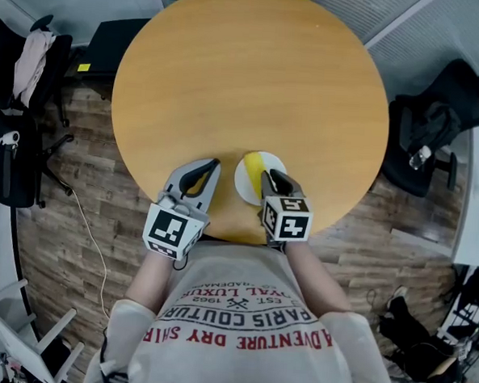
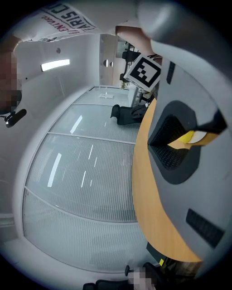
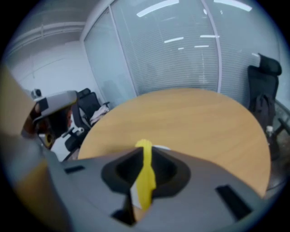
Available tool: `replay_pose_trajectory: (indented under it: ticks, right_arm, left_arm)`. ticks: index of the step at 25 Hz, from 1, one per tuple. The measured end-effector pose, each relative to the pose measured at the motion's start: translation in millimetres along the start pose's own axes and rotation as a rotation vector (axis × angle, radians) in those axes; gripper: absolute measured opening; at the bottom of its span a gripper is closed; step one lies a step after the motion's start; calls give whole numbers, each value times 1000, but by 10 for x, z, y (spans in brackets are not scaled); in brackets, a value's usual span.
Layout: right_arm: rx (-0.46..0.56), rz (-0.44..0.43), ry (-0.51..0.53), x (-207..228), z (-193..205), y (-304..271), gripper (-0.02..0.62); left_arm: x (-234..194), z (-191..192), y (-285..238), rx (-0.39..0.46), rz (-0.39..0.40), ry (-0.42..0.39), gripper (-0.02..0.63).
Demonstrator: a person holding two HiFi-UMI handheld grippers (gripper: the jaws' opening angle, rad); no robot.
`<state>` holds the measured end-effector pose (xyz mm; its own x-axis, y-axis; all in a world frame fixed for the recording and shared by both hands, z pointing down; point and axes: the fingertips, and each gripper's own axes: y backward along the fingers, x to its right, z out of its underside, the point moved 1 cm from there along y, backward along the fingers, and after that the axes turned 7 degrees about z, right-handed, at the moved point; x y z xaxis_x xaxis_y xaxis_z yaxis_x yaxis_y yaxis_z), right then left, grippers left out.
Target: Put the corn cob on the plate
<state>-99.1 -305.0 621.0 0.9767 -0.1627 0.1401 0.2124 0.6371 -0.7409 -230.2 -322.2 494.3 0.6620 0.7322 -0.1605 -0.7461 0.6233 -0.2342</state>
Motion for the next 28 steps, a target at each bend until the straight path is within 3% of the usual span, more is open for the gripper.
replay_pose_trajectory:
  ticks: [1,6,14,19,22,28]
  right_arm:
    - [28,19,5,12,-73,51,57]
    - [146,18,31,-44,-402,258,37]
    - [477,60,87,6,-1082,795,31]
    - [651,27,135,-76,-1387,1179,29]
    - [696,17,179,-138,-1468,1346,31]
    - [728,-9,164,-122,-1497,1472,29]
  left_arm:
    - [4,-30,-6,6,1,5,32]
    - [-12,-181,-16,31,6,-37,32]
    - [58,-499,9,80,10,-101,32]
    - [47,-719,81,115,4,-146,32]
    - [33,-839,145,139,-10,-159,32]
    - [62,-984,195,180,-24,-182,32]
